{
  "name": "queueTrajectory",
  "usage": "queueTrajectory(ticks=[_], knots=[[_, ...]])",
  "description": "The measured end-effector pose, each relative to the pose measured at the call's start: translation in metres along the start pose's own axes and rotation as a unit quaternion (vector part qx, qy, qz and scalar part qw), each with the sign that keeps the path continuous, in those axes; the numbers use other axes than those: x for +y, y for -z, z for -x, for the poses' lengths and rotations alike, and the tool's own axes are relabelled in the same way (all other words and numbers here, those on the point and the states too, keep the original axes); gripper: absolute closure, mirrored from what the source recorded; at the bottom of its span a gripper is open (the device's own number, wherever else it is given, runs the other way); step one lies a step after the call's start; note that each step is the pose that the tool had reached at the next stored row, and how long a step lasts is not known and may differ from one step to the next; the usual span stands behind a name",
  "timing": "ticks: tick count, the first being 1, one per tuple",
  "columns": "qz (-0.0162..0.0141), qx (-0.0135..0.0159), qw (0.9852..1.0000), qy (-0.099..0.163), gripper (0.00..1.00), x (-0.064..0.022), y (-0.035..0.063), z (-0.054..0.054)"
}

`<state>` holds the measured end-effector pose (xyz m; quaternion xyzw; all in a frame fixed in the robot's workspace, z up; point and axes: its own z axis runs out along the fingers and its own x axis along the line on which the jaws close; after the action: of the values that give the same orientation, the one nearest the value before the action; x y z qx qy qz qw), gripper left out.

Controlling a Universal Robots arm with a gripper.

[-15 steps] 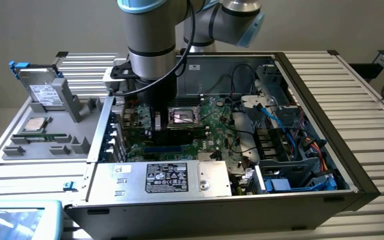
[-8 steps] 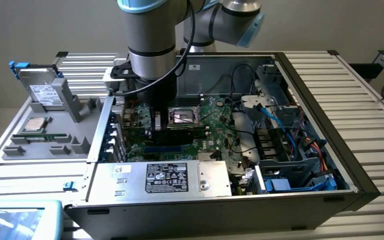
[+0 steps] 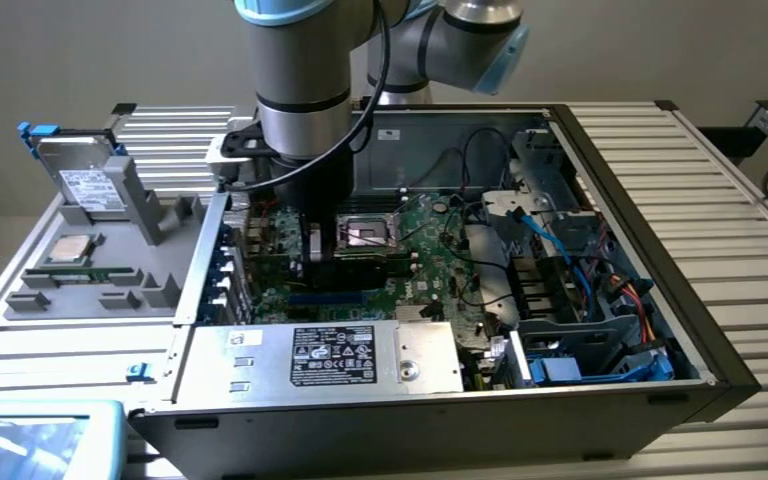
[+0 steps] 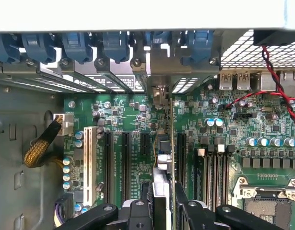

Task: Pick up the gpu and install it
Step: 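Insert the gpu into the slot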

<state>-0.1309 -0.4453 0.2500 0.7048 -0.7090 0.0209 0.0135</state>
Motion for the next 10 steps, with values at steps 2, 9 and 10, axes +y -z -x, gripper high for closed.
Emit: queueTrajectory(ticks=[2, 9, 10], knots=[[-0.0001, -0.0001, 1.0000, 0.000, 0.71, 0.0000, -0.0001, 0.0000], [-0.0006, -0.0001, 1.0000, -0.001, 0.71, 0.0008, -0.0003, -0.0002], [-0.0013, -0.0001, 1.0000, -0.001, 0.71, 0.0010, -0.0003, -0.0002]])
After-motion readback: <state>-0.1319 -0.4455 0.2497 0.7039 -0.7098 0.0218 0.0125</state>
